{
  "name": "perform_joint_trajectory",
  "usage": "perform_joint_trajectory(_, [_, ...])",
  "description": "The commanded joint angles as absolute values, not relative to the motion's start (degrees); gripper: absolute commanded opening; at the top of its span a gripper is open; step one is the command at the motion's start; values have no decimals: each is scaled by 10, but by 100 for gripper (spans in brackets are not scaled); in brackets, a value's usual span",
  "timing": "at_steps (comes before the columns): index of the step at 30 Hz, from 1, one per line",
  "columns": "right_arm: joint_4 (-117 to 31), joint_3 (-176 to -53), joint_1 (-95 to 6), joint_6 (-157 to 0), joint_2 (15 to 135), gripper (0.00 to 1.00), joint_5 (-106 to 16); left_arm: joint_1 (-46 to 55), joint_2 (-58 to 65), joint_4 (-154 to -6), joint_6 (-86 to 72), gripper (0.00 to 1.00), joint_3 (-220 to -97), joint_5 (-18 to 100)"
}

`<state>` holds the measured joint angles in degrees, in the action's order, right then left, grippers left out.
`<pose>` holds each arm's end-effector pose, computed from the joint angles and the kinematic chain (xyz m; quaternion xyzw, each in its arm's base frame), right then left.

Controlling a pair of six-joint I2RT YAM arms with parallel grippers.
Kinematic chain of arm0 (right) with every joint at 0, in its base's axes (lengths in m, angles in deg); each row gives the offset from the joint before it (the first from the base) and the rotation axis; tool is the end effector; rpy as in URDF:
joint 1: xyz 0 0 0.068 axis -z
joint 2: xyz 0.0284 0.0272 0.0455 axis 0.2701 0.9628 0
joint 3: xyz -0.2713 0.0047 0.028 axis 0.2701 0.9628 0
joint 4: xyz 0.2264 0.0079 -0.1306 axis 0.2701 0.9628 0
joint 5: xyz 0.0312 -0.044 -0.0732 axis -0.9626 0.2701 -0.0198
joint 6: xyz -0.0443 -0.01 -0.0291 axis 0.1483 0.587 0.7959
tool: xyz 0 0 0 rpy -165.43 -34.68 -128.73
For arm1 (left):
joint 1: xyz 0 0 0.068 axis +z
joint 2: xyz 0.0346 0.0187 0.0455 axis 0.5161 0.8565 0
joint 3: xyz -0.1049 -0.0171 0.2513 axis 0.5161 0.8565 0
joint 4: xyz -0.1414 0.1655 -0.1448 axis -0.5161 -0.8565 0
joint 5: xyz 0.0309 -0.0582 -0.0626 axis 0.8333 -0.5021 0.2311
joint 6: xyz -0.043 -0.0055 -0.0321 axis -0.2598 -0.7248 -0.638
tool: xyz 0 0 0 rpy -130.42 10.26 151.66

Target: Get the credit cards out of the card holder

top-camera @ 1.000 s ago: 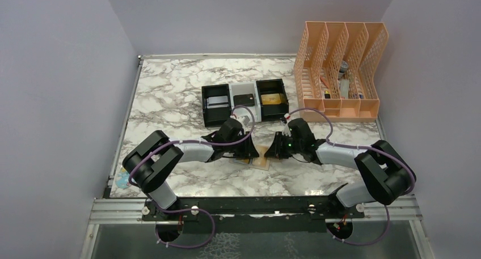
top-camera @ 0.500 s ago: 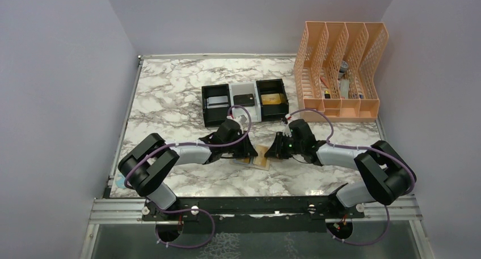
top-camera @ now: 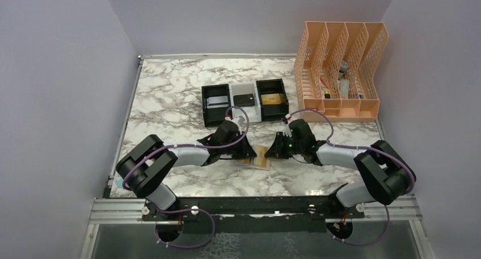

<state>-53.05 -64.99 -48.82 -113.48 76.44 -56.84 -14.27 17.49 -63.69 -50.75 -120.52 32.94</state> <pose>0.1981 0.1435 0.1253 0.0057 0.9197 0.3439 0.1892 0.1982 -0.2146 0.1434 -0.0117 0.8894 -0.4176 0.1859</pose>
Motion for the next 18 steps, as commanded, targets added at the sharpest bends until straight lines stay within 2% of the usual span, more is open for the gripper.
perform_joint_trajectory(1, [-509,-638,-489,-1126,785,13,-532,-138,148,-602,-517,8,-1199,320])
perform_joint_trajectory(13, [-506,-641,-489,-1124,782,13,-536,-132,134,-602,-520,3,-1187,325])
perform_joint_trajectory(18, [-507,-642,-489,-1125,782,13,-537,-132,146,-606,-523,22,-1187,331])
